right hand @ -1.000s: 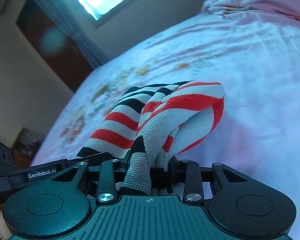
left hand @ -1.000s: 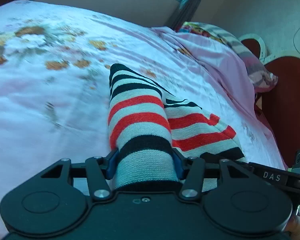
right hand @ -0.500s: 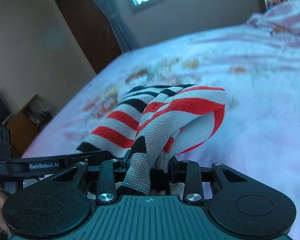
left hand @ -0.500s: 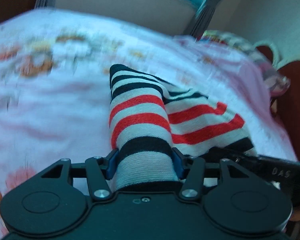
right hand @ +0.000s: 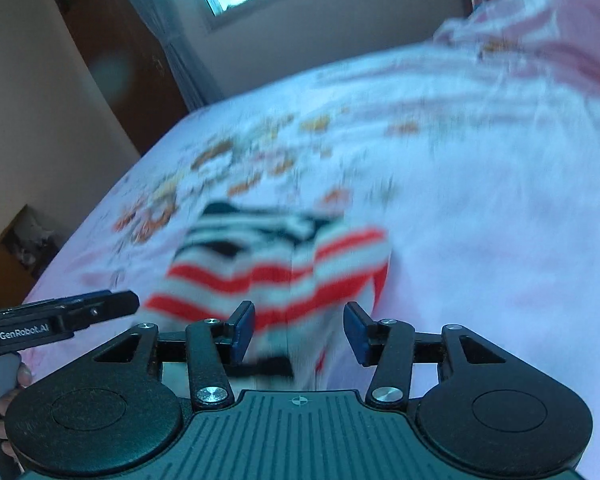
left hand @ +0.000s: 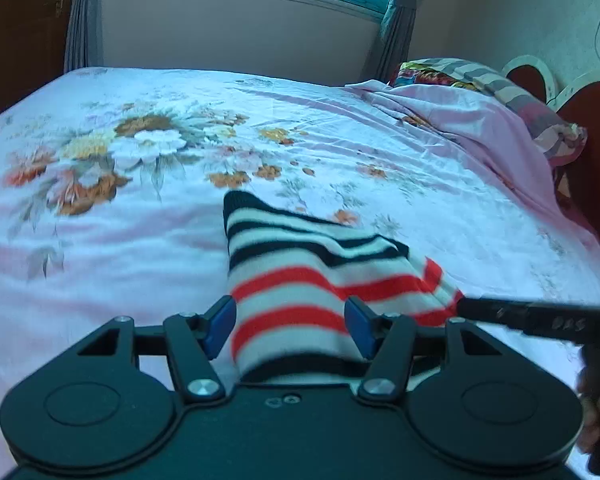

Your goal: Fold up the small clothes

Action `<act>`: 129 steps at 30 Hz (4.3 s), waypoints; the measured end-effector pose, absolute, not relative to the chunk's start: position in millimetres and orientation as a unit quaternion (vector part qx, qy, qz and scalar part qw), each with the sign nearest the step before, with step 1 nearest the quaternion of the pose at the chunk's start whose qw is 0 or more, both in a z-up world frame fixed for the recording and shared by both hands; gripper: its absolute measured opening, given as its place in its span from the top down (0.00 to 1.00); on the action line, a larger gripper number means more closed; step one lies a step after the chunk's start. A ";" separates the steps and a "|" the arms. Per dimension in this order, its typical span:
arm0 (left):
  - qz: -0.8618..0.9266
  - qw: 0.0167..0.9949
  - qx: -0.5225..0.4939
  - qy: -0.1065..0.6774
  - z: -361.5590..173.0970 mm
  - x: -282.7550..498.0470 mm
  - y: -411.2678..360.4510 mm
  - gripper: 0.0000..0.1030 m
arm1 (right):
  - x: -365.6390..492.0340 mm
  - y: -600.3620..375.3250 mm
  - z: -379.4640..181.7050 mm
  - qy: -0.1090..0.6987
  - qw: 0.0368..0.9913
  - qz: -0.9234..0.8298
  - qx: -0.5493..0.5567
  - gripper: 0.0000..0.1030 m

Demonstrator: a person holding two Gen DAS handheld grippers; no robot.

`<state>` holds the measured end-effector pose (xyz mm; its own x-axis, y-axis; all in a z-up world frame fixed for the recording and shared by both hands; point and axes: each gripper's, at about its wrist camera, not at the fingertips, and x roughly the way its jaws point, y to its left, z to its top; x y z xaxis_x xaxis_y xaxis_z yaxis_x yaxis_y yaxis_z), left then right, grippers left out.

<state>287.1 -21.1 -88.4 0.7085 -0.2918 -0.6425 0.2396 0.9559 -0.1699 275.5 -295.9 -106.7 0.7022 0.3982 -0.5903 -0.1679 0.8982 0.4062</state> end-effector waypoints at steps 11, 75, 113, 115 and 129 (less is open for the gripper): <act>-0.123 0.907 -0.019 0.402 -136.4 354.1 -41.1 0.34 | 344.0 -238.5 -127.5 0.366 0.915 0.161 0.058 0.53; -0.083 0.909 -0.024 0.408 -107.6 181.9 -43.0 0.30 | 155.2 -251.8 -101.1 0.378 0.915 0.094 0.099 0.25; -0.035 0.931 -0.026 0.363 -32.7 82.4 -31.1 0.01 | 64.2 -256.8 -52.0 0.369 0.918 0.077 0.122 0.00; -0.014 0.936 -0.017 0.352 -28.2 72.2 -30.0 0.01 | 58.3 -257.7 -50.3 0.369 0.918 0.077 0.124 0.00; 0.015 0.931 -0.019 0.364 0.7 9.8 -23.0 0.01 | -21.7 -253.9 -8.8 0.300 0.946 0.074 0.099 0.00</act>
<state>9.8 -23.0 0.7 0.7348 0.0133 -0.6781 -0.0410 0.9989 -0.0248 -21.7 -253.9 -8.8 0.8095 0.1995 -0.5522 -0.0805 0.9694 0.2321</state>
